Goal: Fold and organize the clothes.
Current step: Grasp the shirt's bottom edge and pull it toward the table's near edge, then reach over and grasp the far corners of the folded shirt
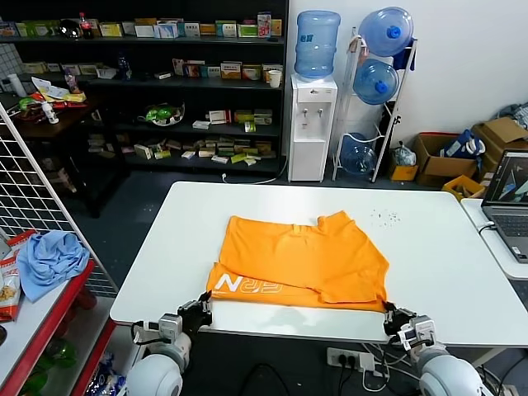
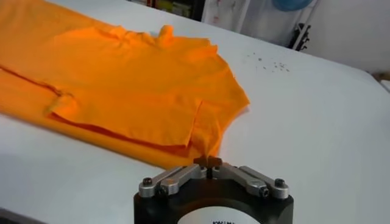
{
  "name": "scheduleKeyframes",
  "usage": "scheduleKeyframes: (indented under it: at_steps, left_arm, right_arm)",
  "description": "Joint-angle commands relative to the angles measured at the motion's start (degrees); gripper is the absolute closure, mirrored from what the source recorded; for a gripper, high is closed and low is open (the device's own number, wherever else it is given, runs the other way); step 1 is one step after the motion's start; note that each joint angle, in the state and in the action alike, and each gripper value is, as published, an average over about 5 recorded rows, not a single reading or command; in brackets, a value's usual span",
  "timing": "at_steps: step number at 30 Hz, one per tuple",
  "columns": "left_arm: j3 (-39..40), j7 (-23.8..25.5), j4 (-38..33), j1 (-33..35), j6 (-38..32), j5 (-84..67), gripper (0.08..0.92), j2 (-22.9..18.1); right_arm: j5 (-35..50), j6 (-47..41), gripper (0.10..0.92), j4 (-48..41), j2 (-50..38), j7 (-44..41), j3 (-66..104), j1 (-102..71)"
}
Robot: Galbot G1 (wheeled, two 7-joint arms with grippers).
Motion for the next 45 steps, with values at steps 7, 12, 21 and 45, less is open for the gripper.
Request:
scheduleKeyframes:
  at_steps: [7, 12, 21, 45]
  left_arm:
    - [-1.4, -1.3, -12.0, 11.7, 1.9, -0.1, 0.837, 2.2]
    - [-2.1, -0.8, -13.0, 9.8, 1.1, 0.6, 0.691, 3.0]
    - [-1.5, 1.8, -7.6, -4.7, 0.6, 0.0, 0.431, 5.0]
    - [3.0, 0.6, 2.9, -19.1, 2.8, -8.7, 0.177, 5.2]
  right_arm:
    - [0.6, -2.8, 0.806, 6.6, -1.4, 0.1, 4.4, -5.6]
    - [3.3, -4.4, 0.652, 9.1, -2.0, 1.0, 5.5, -4.8]
    - [11.4, -1.0, 0.410, 3.7, -3.8, 0.6, 4.1, 8.9]
    - [17.2, -3.3, 0.203, -13.6, -1.3, -5.3, -5.1, 31.8]
